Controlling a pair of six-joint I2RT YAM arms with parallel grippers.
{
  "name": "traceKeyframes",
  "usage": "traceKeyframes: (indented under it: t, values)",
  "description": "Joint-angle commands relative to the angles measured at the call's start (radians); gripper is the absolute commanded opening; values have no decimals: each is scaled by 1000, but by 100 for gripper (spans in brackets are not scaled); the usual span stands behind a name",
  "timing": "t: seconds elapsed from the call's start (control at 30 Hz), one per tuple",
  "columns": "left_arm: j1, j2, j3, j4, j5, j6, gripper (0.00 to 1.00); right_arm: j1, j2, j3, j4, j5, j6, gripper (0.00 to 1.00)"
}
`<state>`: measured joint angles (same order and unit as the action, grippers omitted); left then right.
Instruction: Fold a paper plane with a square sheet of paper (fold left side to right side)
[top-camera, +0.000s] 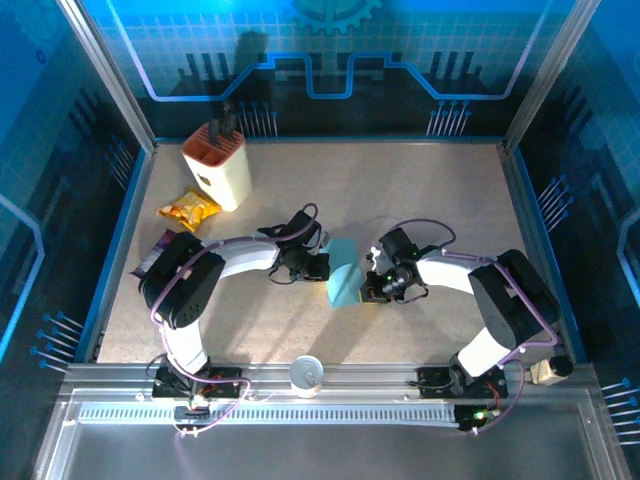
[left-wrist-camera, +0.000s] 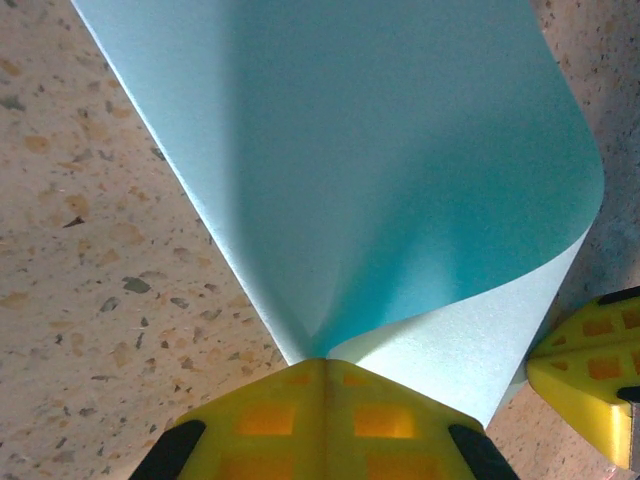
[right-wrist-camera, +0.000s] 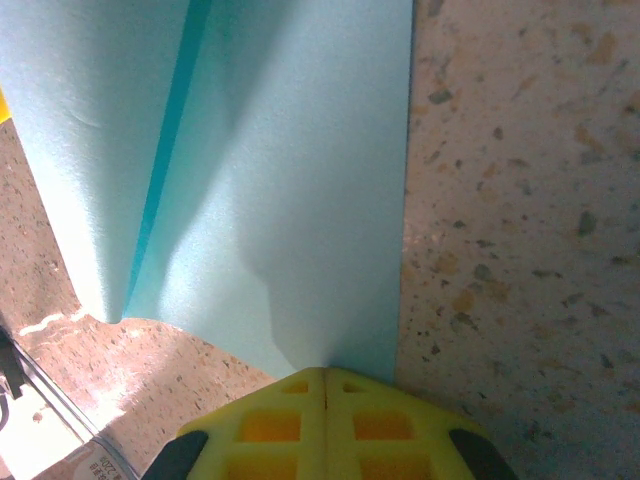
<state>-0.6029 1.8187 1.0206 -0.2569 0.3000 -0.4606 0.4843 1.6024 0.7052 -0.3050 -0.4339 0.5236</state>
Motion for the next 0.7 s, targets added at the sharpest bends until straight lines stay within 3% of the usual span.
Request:
traceKeyframes:
  t: [0.0, 0.67]
  values:
    - [11, 2, 21, -1, -16, 28, 0, 17, 32, -5, -55, 43, 4, 0]
    - [18, 28, 27, 24, -16, 24, 0, 19, 47, -3, -51, 37, 3, 0]
